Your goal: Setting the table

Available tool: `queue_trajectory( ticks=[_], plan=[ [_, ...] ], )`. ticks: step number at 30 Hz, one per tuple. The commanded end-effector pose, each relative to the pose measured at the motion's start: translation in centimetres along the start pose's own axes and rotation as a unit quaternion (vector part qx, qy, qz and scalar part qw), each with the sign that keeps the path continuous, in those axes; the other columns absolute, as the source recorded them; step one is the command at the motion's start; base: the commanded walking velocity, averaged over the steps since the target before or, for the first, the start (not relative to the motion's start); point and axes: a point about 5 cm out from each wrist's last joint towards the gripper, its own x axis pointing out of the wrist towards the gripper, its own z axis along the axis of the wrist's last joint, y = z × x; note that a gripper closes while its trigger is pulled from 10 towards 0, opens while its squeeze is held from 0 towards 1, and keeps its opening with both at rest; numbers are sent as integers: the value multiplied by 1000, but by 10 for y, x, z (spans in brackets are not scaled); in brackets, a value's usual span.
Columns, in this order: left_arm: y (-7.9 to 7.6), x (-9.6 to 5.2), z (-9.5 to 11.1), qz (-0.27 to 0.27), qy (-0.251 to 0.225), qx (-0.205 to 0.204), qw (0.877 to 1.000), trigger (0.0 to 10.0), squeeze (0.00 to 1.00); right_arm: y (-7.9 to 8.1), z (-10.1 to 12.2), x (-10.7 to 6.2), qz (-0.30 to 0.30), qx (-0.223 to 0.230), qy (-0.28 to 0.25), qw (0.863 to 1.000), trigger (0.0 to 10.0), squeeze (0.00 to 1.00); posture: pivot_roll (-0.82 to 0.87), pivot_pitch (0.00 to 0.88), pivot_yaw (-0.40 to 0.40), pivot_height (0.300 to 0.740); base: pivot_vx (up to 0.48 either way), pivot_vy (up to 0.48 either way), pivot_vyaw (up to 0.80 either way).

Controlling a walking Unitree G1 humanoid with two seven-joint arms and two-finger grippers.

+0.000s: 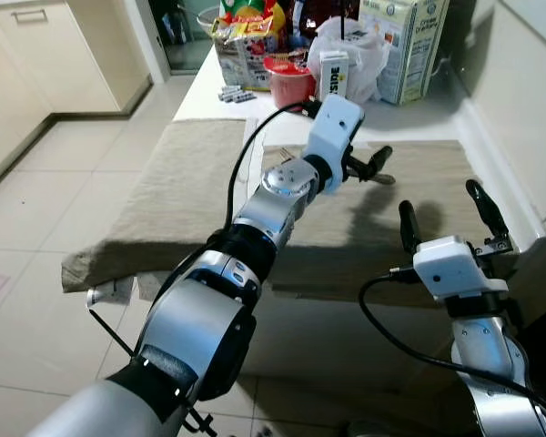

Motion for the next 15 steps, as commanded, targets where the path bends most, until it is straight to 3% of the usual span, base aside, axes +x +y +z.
queue_trajectory(
  ticks=[1,10,15],
  plan=[
    [-46,16,7,-61,-7,-10,998,10000,0,1,5,-1,0,5,-3,1000,10000,0,-258,68,163,740,0,0,0],
    [-52,14,-10,-72,28,-19,997,10000,0,1,8,-3,-4,6,-1,1000,10000,0,-276,93,204,740,0,0,0],
    [-68,18,-9,-103,36,-23,994,10000,0,-4,20,-6,-20,14,-11,1000,10000,0,-292,115,245,740,0,0,0]
  ],
)
